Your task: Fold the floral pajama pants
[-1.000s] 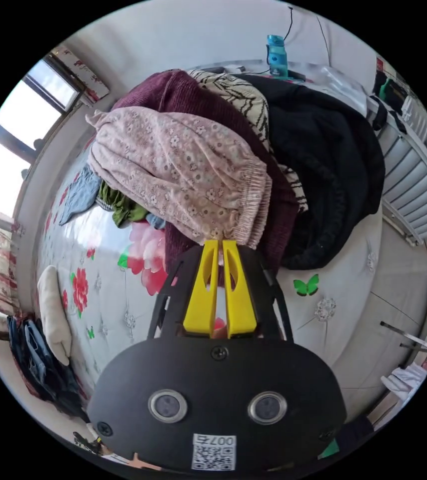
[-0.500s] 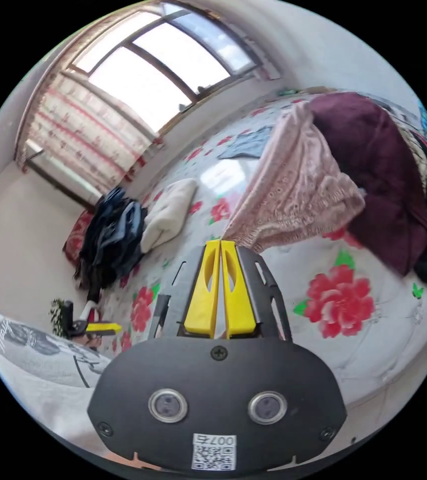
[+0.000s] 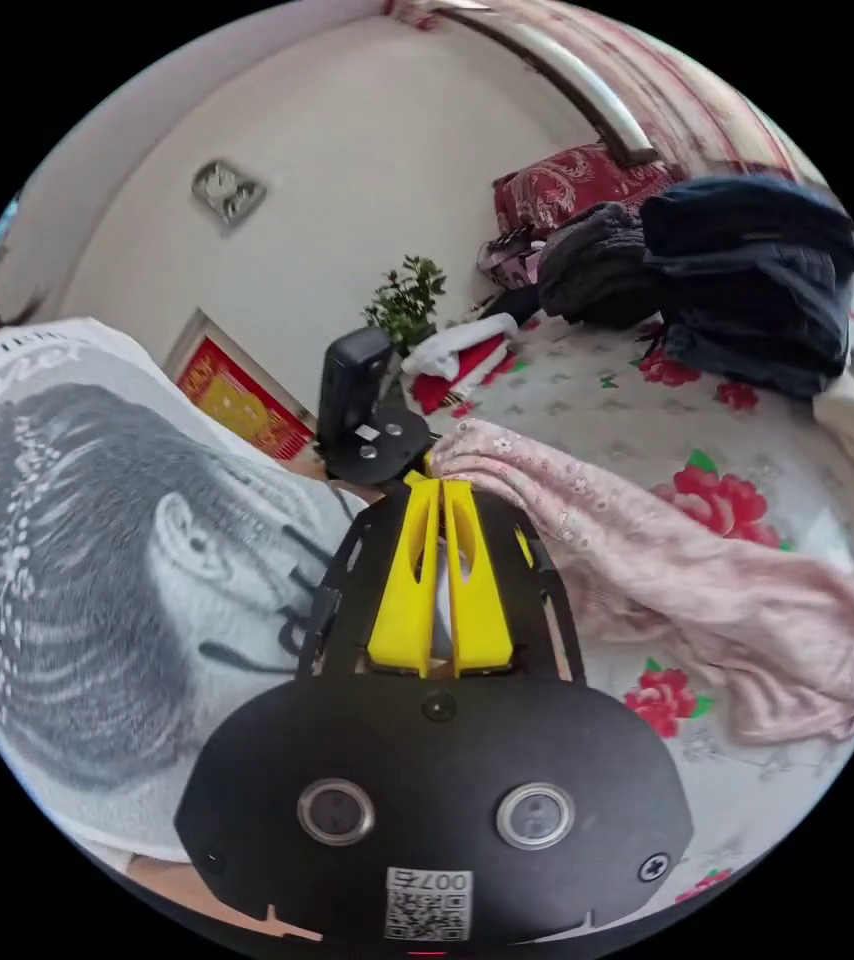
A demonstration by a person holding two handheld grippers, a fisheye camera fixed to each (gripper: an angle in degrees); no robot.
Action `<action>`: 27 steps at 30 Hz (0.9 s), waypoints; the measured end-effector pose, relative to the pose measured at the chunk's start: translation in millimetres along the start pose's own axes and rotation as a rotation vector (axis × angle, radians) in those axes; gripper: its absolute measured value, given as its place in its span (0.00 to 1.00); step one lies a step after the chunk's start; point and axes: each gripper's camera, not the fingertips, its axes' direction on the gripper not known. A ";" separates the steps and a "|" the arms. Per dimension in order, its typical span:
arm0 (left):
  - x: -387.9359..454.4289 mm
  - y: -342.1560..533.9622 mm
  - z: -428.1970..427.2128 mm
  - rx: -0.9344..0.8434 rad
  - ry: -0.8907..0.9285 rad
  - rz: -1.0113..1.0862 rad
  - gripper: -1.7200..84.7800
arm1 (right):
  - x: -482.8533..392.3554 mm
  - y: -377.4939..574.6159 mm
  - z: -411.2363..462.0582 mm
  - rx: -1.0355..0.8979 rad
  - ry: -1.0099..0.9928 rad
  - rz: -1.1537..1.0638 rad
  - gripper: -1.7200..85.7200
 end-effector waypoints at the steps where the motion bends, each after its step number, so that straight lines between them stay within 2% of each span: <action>1: -5.2 8.1 -7.3 0.000 -0.039 -0.027 0.05 | -9.1 -6.1 7.8 -0.021 0.054 -0.032 0.02; 5: -71.3 74.5 -87.1 0.134 -0.224 -0.346 0.02 | 2.3 -6.7 18.9 -0.029 0.070 0.066 0.04; 7: -98.6 108.0 -126.9 0.246 -0.233 -0.459 0.02 | 26.2 10.9 12.6 0.020 0.103 0.215 0.05; 9: -119.5 145.9 -171.2 0.358 -0.349 -0.590 0.02 | 44.8 30.6 -1.7 0.075 0.166 0.342 0.06; 12: -128.6 176.3 -201.7 0.445 -0.412 -0.633 0.02 | 68.1 60.6 -33.2 0.133 0.313 0.502 0.06; 13: -130.3 178.2 -200.7 0.436 -0.381 -0.616 0.02 | 75.6 69.4 -45.8 0.146 0.386 0.550 0.06; 15: -136.2 175.6 -173.0 0.262 -0.257 -0.585 0.02 | 88.5 79.7 -63.2 0.160 0.491 0.615 0.06; 17: -128.5 173.1 -148.3 0.134 -0.311 -0.551 0.02 | 105.4 87.0 -79.0 0.171 0.558 0.687 0.06; 22: -127.6 178.7 -137.1 0.140 -0.279 -0.577 0.02 | 160.1 85.3 -121.0 0.208 0.676 0.796 0.06; 27: -156.3 189.9 -163.3 0.145 -0.309 -0.701 0.02 | 226.5 58.4 -134.3 0.137 0.757 0.808 0.06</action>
